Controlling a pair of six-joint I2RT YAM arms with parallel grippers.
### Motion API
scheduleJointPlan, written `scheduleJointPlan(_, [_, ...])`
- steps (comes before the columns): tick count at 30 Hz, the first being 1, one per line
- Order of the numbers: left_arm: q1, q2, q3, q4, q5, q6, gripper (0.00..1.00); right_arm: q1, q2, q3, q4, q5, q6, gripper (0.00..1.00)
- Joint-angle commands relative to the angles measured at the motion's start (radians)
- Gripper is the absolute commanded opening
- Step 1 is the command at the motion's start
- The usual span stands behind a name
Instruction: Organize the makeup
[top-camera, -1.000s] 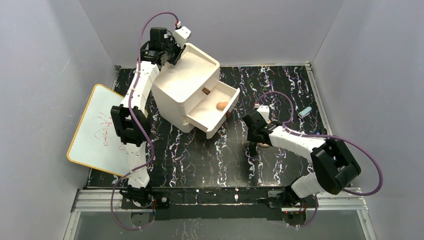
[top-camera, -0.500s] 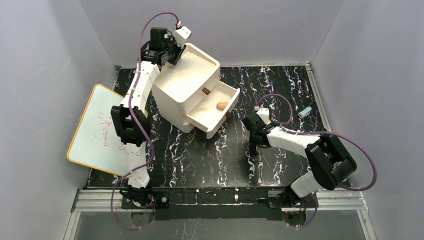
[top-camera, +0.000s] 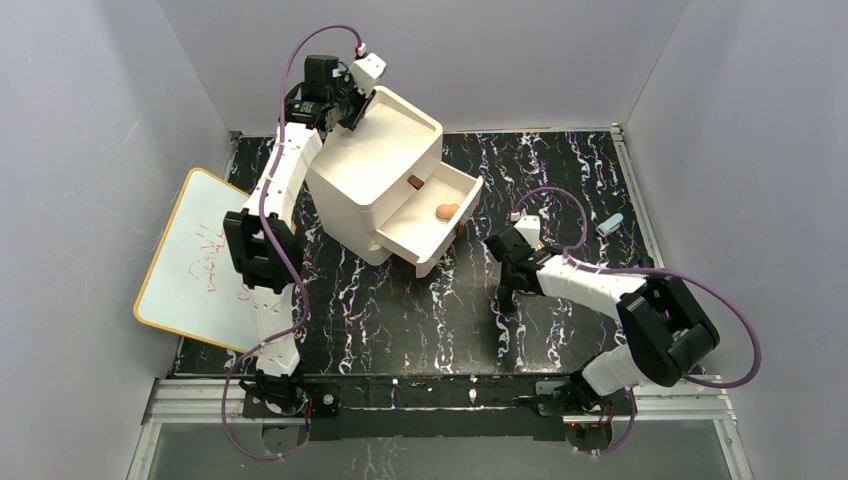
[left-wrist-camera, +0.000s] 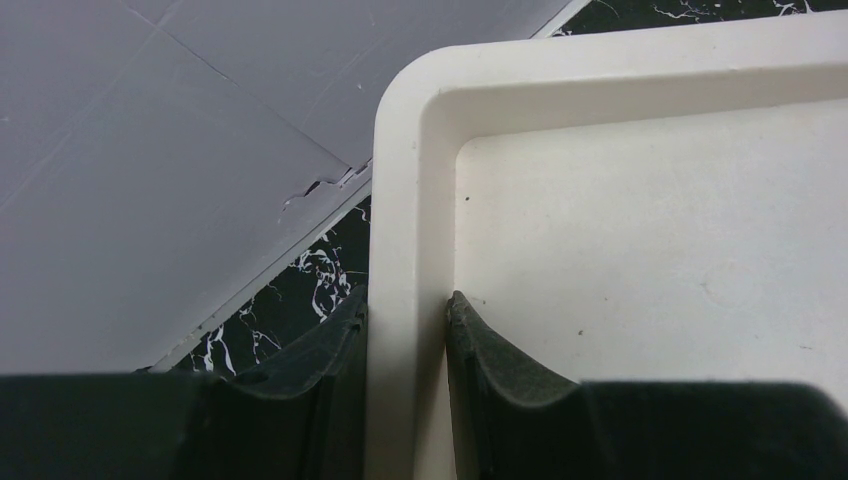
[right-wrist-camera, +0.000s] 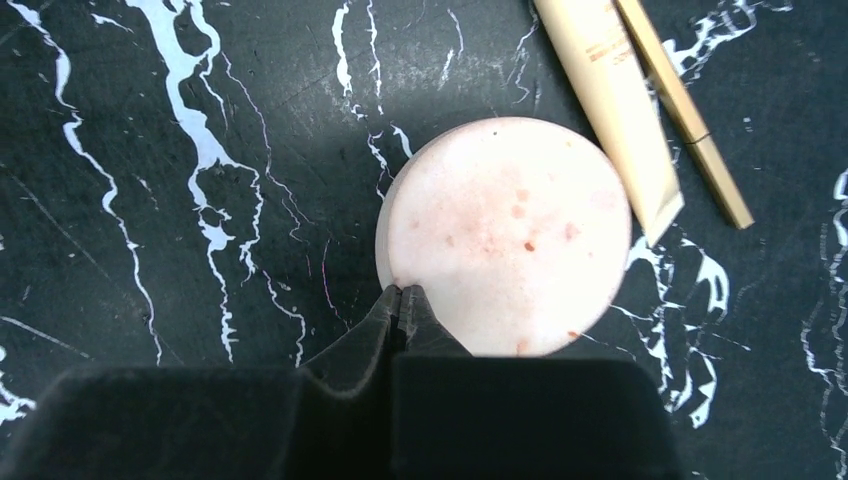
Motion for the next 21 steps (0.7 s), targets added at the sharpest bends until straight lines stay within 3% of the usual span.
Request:
scheduleJointPlan(1, [-0.071, 0.079, -0.062, -0.200, 0.016, 0.024, 0.00, 0.021, -0.100, 0.077, -0.079, 0.055, -0.014, 0.01])
scheduleJointPlan(11, [-0.075, 0.085, -0.057, -0.203, 0.008, 0.025, 0.00, 0.038, -0.217, 0.286, -0.151, 0.092, -0.085, 0.01])
scheduleJointPlan(21, [-0.077, 0.079, -0.059, -0.198, 0.006, 0.024, 0.00, 0.068, -0.136, 0.476, -0.046, 0.085, -0.172, 0.01])
